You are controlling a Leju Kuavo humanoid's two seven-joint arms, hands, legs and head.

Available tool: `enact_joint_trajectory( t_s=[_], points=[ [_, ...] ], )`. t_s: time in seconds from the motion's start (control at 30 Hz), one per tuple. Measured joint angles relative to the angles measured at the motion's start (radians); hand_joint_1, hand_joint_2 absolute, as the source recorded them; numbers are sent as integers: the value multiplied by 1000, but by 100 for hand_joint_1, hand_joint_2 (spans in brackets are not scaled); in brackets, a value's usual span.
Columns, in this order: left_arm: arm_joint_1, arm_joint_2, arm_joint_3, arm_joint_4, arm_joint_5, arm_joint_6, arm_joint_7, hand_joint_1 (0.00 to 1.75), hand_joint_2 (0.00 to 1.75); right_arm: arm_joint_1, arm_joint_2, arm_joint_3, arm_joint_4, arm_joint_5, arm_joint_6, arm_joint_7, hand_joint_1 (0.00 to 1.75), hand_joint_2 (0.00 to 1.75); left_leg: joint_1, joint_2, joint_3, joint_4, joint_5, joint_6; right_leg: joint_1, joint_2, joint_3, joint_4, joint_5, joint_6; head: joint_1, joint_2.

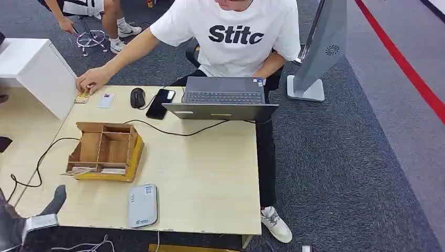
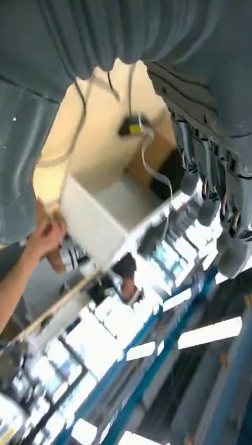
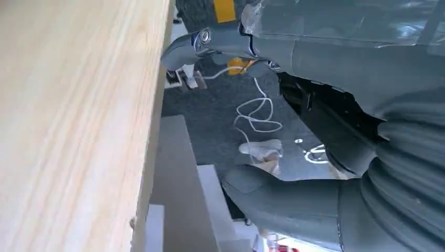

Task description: Pass the card to the sensor for recognition and then transmit it.

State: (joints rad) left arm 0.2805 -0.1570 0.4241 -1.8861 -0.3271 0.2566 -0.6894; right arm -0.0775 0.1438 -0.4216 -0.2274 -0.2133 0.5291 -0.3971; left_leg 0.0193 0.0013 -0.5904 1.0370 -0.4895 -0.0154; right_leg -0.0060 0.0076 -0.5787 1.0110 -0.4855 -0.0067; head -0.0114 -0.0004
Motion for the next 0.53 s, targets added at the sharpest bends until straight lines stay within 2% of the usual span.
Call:
enact_joint_trajectory(
  t_s=[0.03, 0.1, 0.13, 0.3, 0.53],
  points=[
    [16, -32, 55, -4, 55, -12, -4, 0, 175, 6, -2, -6, 0, -6, 2, -4, 0, 175, 0, 0, 0, 0, 0, 0, 0, 0, 0, 0, 0, 0, 0, 0],
    [52, -79, 136, 1, 179, 12, -6, 0, 175, 16, -5, -17, 1, -13, 5, -10, 0, 175, 0, 0, 1, 0, -1, 0, 0, 0, 0, 0, 0, 0, -1, 0],
    [67, -94, 160, 5, 207, 28, -6, 0, 175, 20, -6, -23, 1, -15, 6, -13, 0, 175, 0, 0, 0, 0, -1, 0, 0, 0, -1, 0, -1, 0, -2, 0],
    [96, -150, 225, 20, 221, 54, -8, 0, 175, 26, -9, -35, 1, -17, 8, -14, 0, 175, 0, -3, 0, 0, -1, 0, 0, -3, 1, 0, -3, 2, -2, 0],
    [102, -176, 249, 24, 222, 58, -9, 0, 175, 27, -11, -47, 1, -17, 8, -14, 0, 175, 0, -3, 1, 0, 0, 0, 0, -3, 2, 0, -2, 2, -2, 0]
  ],
)
